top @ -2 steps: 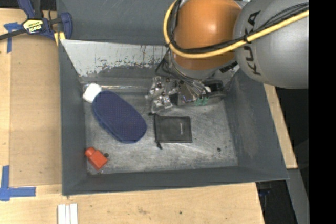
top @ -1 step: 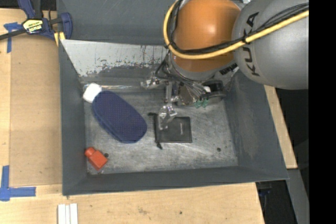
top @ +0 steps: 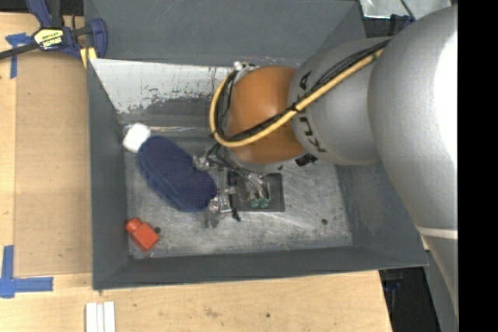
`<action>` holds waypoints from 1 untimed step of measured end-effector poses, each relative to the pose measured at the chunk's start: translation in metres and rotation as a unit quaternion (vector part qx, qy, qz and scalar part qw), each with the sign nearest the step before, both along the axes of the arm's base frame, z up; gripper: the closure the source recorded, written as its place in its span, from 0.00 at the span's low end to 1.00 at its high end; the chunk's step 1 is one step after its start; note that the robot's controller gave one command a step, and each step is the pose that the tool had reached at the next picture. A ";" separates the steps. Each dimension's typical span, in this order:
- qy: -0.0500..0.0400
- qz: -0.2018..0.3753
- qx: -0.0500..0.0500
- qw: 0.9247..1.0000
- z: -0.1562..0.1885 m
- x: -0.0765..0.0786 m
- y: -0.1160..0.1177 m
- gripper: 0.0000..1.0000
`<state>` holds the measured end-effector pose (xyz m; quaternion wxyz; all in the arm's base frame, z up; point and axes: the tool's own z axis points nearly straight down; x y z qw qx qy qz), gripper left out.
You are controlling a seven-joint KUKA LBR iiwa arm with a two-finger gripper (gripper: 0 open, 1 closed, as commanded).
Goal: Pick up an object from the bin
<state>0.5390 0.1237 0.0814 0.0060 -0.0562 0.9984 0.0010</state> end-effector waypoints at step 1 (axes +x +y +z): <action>-0.006 0.000 0.001 1.000 0.005 0.004 0.001 1.00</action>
Offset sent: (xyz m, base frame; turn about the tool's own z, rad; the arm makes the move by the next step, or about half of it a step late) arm 0.0000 0.0000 0.0000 0.0000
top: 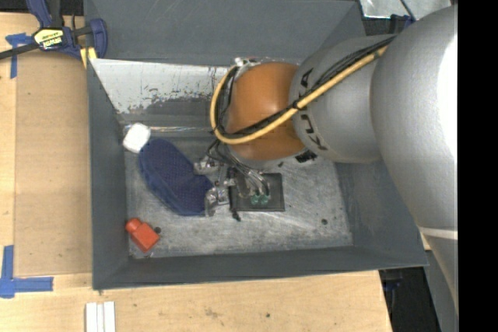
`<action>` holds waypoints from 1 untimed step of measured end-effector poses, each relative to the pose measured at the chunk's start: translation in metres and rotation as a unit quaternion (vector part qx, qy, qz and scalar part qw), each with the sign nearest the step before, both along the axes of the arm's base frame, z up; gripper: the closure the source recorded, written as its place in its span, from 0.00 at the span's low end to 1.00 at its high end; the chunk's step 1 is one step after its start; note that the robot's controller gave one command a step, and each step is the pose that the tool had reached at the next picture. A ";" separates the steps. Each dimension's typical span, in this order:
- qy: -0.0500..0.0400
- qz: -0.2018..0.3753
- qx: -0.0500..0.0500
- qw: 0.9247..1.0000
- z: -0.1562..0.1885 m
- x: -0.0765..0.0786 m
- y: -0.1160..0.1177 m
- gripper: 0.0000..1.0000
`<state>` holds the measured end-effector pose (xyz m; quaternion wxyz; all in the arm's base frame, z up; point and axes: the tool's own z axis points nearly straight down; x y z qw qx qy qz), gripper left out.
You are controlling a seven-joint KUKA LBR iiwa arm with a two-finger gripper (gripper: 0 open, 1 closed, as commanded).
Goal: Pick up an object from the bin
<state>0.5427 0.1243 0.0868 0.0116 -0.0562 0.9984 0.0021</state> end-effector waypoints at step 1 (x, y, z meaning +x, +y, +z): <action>0.006 -0.002 -0.002 1.000 0.145 0.002 0.001 1.00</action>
Offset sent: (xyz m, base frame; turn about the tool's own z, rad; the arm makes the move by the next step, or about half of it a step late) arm -0.0009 0.0005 0.1396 0.0050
